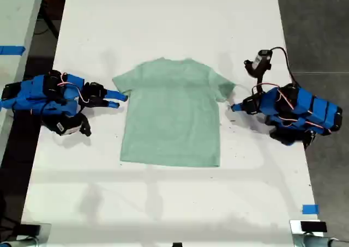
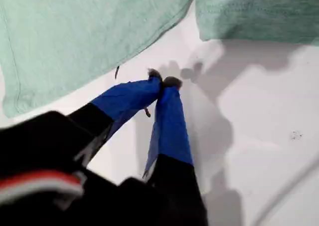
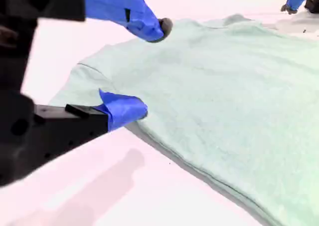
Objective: Fold t shirt
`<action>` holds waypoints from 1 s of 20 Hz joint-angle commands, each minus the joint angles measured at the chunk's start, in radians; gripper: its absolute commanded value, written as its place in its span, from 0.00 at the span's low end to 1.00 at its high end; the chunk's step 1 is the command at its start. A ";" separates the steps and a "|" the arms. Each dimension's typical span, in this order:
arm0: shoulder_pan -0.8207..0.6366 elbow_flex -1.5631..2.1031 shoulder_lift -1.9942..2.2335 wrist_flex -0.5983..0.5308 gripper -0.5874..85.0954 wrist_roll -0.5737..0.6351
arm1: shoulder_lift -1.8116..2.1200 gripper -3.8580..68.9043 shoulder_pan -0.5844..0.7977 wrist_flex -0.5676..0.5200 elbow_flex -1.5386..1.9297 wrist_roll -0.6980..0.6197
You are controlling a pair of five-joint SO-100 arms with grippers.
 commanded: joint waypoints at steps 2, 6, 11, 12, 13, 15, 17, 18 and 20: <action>-0.202 0.015 0.006 0.002 0.23 -0.035 | 0.011 0.08 0.023 -0.014 0.080 0.091; -0.118 0.015 0.006 -0.003 0.24 -0.034 | 0.011 0.08 0.081 -0.014 0.080 0.457; -0.055 0.015 0.006 0.003 0.02 0.008 | 0.011 0.08 0.098 -0.014 0.080 0.578; -0.041 0.014 0.006 -0.006 0.01 0.067 | 0.011 0.07 0.101 -0.014 0.080 0.647; -0.023 0.012 0.006 -0.011 0.01 0.052 | 0.012 0.07 0.097 -0.012 0.078 0.571; -0.005 0.012 0.006 -0.034 0.01 0.017 | 0.012 0.07 0.058 0.002 -0.018 0.537; 0.005 0.014 0.006 -0.020 0.01 -0.015 | -0.055 0.07 0.084 0.021 -0.124 0.505; 0.005 0.014 0.006 -0.018 0.01 -0.015 | -0.206 0.07 0.124 0.048 -0.241 0.462; 0.000 0.014 0.006 -0.006 0.01 -0.015 | -0.551 0.11 0.216 0.087 -0.505 0.341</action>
